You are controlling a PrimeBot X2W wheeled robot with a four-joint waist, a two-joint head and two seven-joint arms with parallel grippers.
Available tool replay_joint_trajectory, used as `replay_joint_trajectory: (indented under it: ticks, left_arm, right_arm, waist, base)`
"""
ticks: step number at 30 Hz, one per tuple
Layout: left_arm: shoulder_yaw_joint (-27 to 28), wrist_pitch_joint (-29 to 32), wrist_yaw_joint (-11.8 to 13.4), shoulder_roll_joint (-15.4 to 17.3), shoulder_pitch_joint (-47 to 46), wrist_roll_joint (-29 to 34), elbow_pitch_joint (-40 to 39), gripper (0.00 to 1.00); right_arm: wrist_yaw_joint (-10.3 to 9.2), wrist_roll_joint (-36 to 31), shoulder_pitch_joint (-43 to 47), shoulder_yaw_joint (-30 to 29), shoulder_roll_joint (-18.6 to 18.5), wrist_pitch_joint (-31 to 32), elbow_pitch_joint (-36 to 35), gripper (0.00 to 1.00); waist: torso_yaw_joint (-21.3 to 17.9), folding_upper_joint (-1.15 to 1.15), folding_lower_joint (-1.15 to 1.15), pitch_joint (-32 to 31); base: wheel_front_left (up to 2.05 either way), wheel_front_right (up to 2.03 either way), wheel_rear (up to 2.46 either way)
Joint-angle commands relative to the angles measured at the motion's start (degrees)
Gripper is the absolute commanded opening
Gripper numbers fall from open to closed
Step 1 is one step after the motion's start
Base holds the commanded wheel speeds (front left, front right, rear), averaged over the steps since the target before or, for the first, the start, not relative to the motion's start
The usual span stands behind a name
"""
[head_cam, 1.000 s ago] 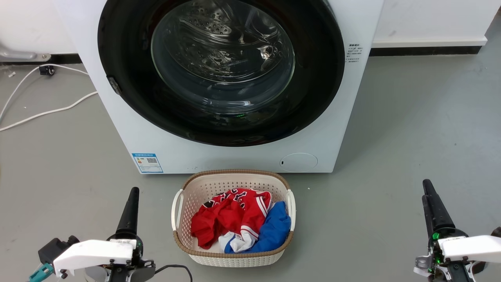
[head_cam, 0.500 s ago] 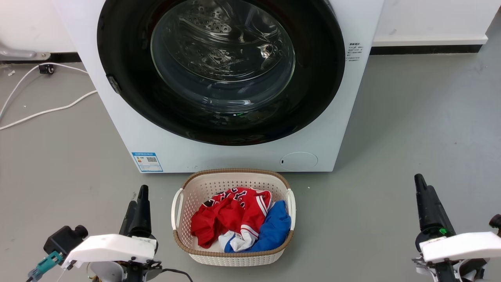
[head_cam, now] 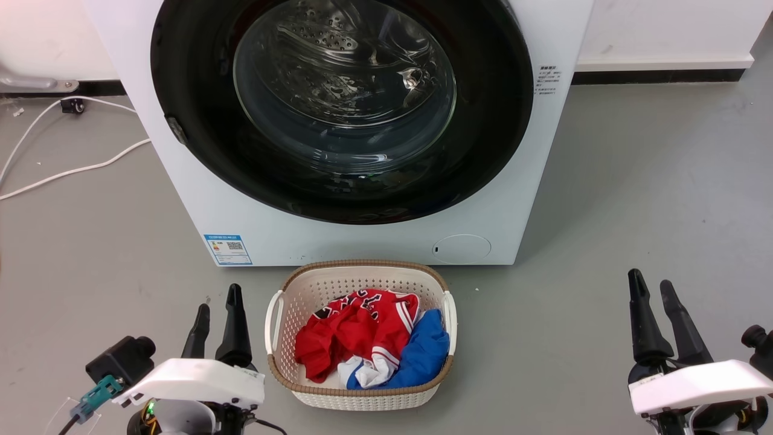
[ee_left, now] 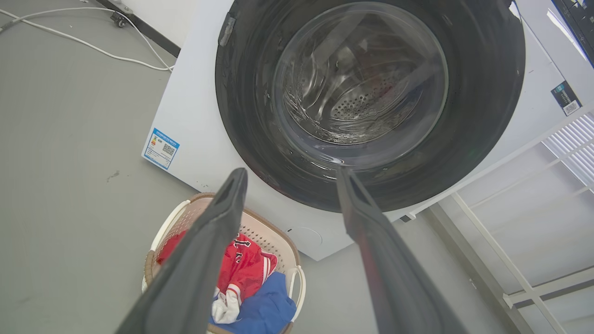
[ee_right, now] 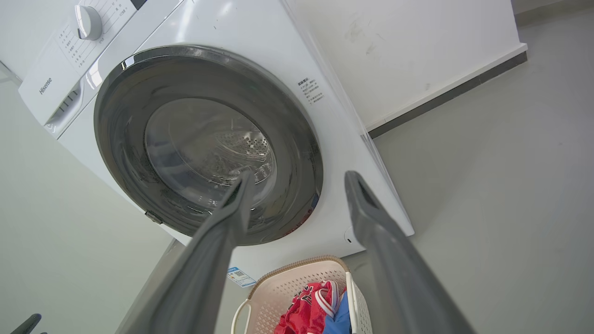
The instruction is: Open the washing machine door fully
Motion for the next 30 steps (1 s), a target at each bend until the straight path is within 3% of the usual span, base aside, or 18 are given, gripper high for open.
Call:
replay_joint_trajectory:
  ticks: [1,11,30]
  left_arm:
    - [-0.7,-0.8,0.7,0.9,0.1,2.6,-1.2,1.0]
    - [-3.3,-2.5,2.7,2.0,0.4,9.2,-2.5,1.0]
    - [-5.6,-5.2,3.9,2.3,1.5,19.7,-4.7,1.0]
  right_arm:
    - [0.1,-2.9,0.1,0.1,-0.1,-0.7,-1.3,1.0]
    - [0.11,-10.3,1.1,0.3,-0.1,-2.5,-2.9,1.0]
    - [0.12,-18.7,2.8,0.4,-0.1,-5.2,-6.0,1.0]
  waist:
    - [0.0,0.0,0.0,0.0]
    - [0.1,0.0,0.0,0.0]
    - [0.3,0.0,0.0,0.1]
  base:
    - [0.0,0.0,0.0]
    - [0.0,0.0,0.0]
    - [0.0,0.0,0.0]
